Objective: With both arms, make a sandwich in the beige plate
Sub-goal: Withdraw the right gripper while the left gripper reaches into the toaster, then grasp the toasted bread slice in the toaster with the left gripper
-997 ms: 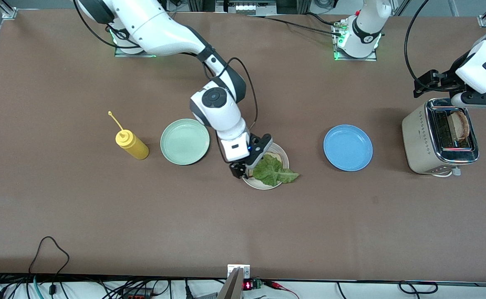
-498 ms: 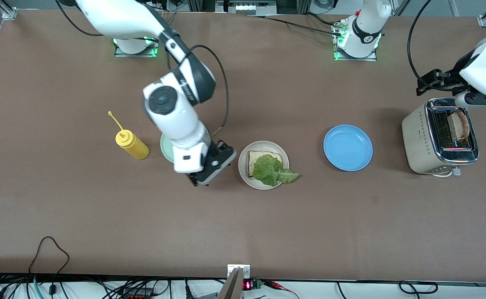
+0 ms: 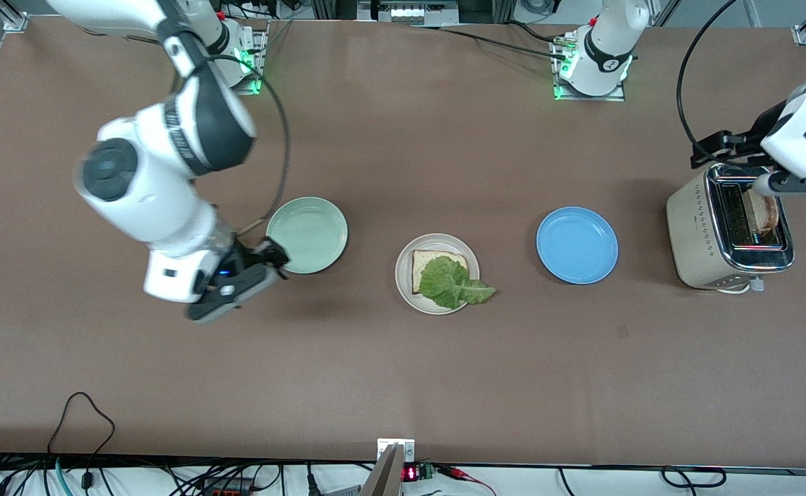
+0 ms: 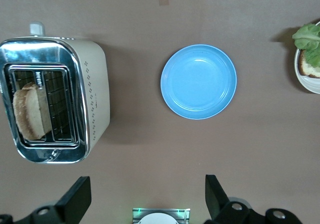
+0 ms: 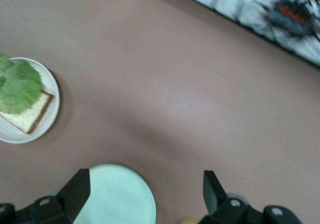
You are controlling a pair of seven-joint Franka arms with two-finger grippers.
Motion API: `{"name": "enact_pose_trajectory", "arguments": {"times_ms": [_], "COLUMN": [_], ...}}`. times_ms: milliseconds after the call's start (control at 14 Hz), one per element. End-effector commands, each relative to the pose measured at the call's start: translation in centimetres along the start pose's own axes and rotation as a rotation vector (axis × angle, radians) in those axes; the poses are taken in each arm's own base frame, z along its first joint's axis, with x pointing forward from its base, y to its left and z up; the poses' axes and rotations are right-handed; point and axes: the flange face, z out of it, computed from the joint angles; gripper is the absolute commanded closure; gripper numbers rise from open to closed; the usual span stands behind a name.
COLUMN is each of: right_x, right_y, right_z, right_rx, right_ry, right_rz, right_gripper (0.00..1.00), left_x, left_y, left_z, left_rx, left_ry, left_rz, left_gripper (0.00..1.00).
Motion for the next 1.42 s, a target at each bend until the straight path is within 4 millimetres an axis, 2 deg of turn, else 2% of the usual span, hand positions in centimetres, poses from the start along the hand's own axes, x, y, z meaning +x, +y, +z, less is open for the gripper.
{"name": "enact_pose_trajectory", "arguments": {"times_ms": [0,142,214,356,498,570,641,783,926,997,1068,1353], "right_x": [-2.9,-5.5,-6.9,-10.0,-12.7,-14.2,-15.7,-18.5,-19.8,-20.1,-20.4,-21.1], "right_y": [1.1,3.9,5.1,8.0,9.2,10.5,11.0,10.9,10.4,10.1,9.8,9.0], "right_z": [-3.8,-6.4,-7.7,-10.6,-13.1,-14.2,-15.1,-16.6,-17.7,-18.0,-18.3,-19.6], "right_rx": [0.012,-0.015,-0.023,-0.044,-0.054,-0.064,-0.07,-0.075,-0.076,-0.075,-0.076,-0.079], "right_ry": [-0.075,-0.098,-0.104,-0.098,-0.077,-0.07,-0.065,-0.056,-0.05,-0.056,-0.07,-0.063], "right_rz": [0.164,0.275,0.302,0.363,0.404,0.435,0.453,0.474,0.481,0.514,0.56,0.553], "right_gripper": [0.0,0.0,0.0,0.0,0.0,0.0,0.0,0.0,0.0,0.0,0.0,0.0], "left_x": [2.3,3.9,4.1,5.1,6.5,6.7,6.8,6.7,6.3,5.8,5.3,2.6], "left_y": [0.0,-0.6,-1.4,-3.4,-6.4,-8.5,-10.3,-13.1,-15.7,-17.4,-18.3,-20.7], "left_z": [-0.7,-0.3,-0.3,0.9,2.5,3.6,4.7,6.3,8.2,9.4,10.5,15.0], "left_rx": [0.001,0.038,0.083,0.181,0.247,0.239,0.233,0.226,0.222,0.218,0.22,0.202], "left_ry": [-0.051,-0.056,-0.051,-0.065,-0.061,-0.06,-0.054,-0.046,-0.029,-0.009,0.019,0.029], "left_rz": [0.002,-0.002,-0.001,0.016,0.036,0.057,0.068,0.08,0.081,0.099,0.117,0.101], "left_gripper": [0.0,0.0,0.0,0.0,0.0,0.0,0.0,0.0,0.0,0.0,0.0,0.01]}}
